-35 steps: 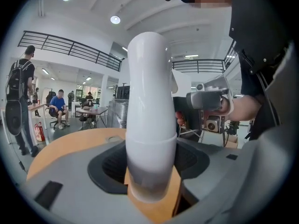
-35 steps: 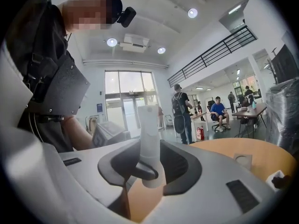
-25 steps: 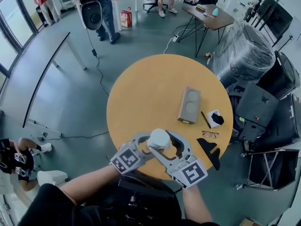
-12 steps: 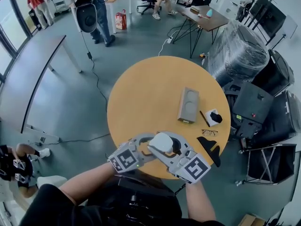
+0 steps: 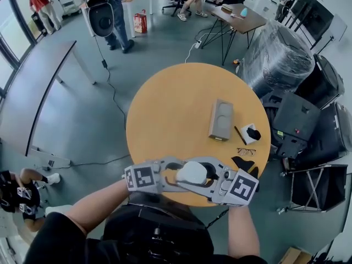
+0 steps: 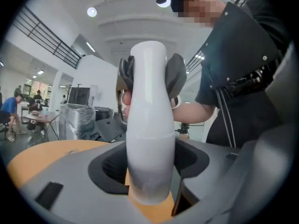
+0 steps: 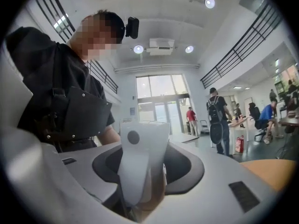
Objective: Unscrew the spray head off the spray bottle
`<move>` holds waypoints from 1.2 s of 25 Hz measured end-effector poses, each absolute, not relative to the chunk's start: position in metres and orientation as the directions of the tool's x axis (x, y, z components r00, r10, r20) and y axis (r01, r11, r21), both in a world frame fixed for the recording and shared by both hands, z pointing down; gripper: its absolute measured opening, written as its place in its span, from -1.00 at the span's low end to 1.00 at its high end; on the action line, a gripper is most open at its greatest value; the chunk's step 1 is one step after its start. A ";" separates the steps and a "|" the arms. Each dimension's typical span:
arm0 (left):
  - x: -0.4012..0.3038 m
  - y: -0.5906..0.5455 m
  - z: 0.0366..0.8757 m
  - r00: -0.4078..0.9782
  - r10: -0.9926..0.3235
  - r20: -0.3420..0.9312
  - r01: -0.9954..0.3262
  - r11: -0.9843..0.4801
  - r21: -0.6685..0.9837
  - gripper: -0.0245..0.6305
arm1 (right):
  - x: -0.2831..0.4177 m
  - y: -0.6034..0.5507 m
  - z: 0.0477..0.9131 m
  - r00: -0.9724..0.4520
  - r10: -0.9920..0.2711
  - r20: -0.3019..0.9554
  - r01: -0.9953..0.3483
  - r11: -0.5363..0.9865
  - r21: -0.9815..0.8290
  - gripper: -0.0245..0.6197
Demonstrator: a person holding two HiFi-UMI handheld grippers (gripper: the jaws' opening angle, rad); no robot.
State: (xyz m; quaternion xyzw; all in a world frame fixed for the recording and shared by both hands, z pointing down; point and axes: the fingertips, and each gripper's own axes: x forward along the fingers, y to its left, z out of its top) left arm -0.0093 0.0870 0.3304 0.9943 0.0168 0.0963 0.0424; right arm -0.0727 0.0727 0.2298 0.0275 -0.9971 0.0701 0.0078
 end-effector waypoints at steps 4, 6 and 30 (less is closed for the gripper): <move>-0.007 0.087 0.334 0.979 0.069 0.193 0.042 -0.990 0.138 0.00 | -0.065 0.067 0.236 -0.997 -0.039 0.066 -0.047 0.990 -0.130 -0.23; -0.007 0.082 0.334 0.981 0.042 0.190 0.017 -0.991 0.135 0.01 | -0.064 0.057 0.235 -0.995 -0.081 0.060 -0.088 0.990 -0.111 -0.16; -0.017 -0.024 0.327 0.797 -0.586 0.145 -0.596 -0.803 0.030 0.01 | -0.051 -0.035 0.259 -0.622 -0.771 0.136 -0.783 0.615 -0.093 -0.14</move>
